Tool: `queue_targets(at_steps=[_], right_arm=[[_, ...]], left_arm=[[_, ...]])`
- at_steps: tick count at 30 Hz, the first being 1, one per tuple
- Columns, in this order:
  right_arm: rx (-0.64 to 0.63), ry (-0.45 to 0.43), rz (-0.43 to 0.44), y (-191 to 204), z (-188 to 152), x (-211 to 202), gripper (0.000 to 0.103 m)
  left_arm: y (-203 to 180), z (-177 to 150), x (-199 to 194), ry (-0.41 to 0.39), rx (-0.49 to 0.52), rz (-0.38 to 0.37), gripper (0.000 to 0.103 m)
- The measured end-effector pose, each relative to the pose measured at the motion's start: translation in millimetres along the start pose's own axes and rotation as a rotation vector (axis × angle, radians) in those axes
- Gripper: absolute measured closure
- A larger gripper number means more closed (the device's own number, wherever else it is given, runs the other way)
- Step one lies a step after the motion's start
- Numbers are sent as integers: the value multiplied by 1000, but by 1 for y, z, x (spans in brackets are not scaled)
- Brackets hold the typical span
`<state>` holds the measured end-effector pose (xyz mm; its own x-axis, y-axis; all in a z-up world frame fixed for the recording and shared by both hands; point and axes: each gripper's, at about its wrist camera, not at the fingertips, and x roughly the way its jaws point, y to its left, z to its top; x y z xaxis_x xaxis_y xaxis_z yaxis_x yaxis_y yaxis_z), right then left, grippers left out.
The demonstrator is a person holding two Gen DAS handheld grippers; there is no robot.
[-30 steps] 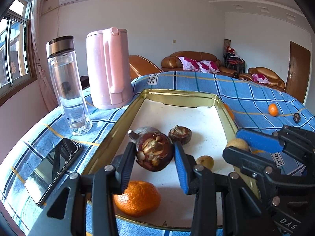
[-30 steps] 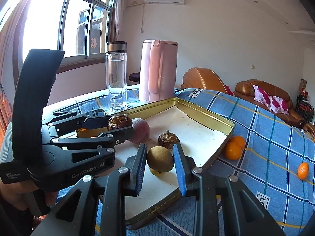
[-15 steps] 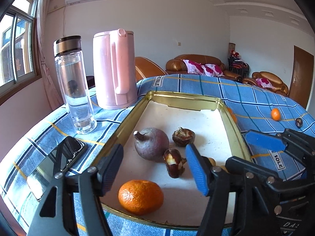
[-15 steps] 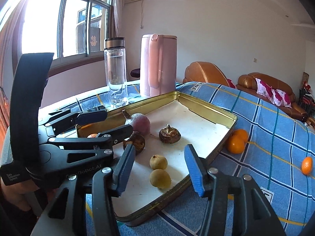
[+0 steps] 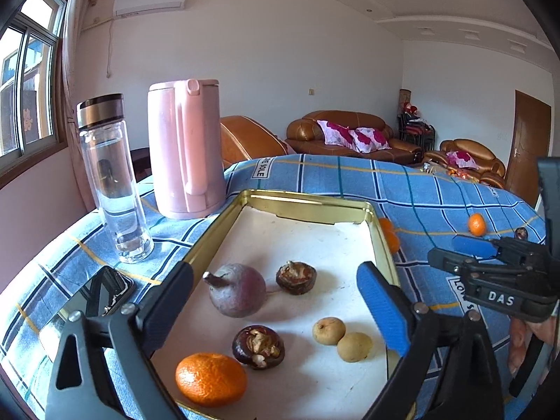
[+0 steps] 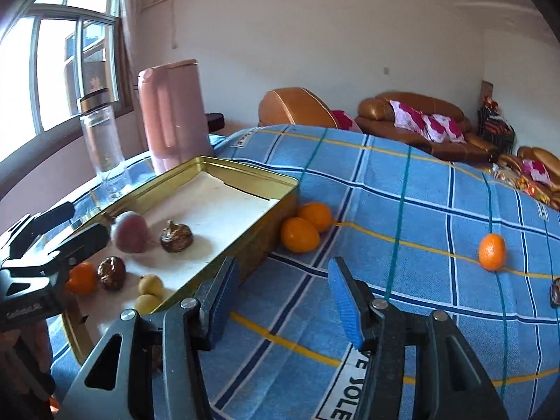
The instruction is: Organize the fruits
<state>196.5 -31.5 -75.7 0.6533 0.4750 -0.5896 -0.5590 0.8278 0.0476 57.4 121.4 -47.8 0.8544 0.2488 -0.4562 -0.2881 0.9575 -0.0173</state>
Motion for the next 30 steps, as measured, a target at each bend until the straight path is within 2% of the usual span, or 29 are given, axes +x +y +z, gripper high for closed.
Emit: queue_targets(at_steps=[2, 8, 14, 21, 23, 25, 30], right_arm=[[27, 29, -5, -8, 6, 13, 49], [96, 82, 19, -19, 19, 43, 49], [68, 111, 15, -9, 27, 65, 49], [148, 168, 50, -22, 25, 93, 53], [190, 180, 79, -27, 26, 99, 58], [186, 183, 89, -26, 28, 103, 59], [193, 174, 41, -27, 33, 108, 60]], left_arm=[[-1, 6, 1, -10, -3, 6, 0], [1, 17, 10, -5, -21, -1, 0], [1, 16, 14, -1, -19, -16, 0], [9, 14, 17, 9, -35, -22, 0], [11, 12, 19, 14, -41, -24, 0], [11, 10, 20, 20, -44, -27, 0], [8, 8, 19, 29, -41, -29, 0]])
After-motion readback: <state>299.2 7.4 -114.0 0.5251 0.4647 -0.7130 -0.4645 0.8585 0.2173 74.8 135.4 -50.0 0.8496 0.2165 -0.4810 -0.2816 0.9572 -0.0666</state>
